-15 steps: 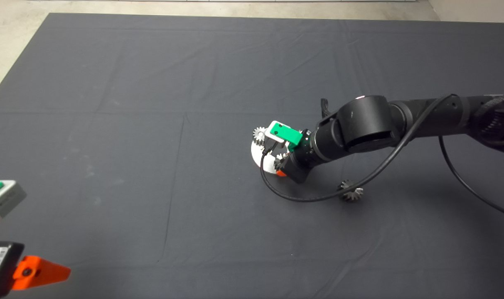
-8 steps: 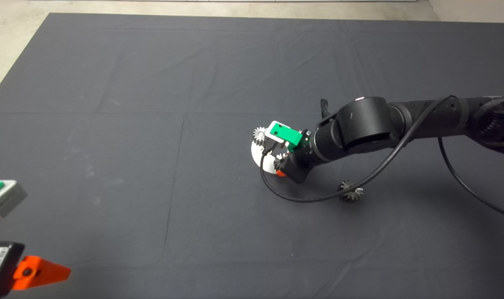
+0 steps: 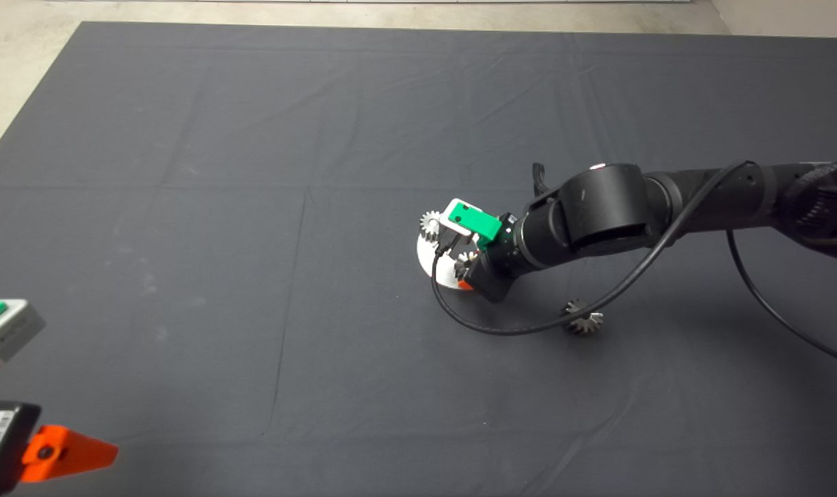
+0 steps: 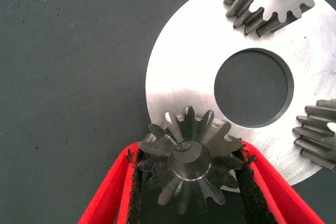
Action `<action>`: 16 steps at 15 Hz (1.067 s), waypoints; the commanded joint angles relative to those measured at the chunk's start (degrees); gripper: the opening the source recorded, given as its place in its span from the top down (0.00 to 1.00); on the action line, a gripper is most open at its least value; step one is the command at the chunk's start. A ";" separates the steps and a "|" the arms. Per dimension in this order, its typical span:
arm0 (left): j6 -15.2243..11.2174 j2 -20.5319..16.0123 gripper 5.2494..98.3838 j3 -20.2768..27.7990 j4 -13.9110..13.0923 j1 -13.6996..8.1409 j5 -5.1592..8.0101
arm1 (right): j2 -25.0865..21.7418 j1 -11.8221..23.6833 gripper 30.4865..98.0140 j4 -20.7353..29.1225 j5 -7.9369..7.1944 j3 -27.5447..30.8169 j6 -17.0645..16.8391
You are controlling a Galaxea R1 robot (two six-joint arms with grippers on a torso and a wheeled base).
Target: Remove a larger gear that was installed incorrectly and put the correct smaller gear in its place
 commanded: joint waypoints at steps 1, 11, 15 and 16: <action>0.05 -0.22 0.00 0.97 -1.06 -0.29 2.42 | 0.02 1.21 0.85 -2.54 0.80 0.16 0.33; -0.04 -1.10 0.00 0.97 -1.06 -0.29 2.33 | 0.10 1.04 0.85 -3.16 1.33 0.16 0.59; -0.04 -1.10 0.00 0.97 -1.06 -0.29 2.33 | -0.07 0.60 0.85 -3.24 1.33 0.33 1.56; -0.04 -1.10 0.00 0.97 -1.06 -0.29 2.33 | -0.16 0.51 0.85 -3.24 1.33 0.42 1.56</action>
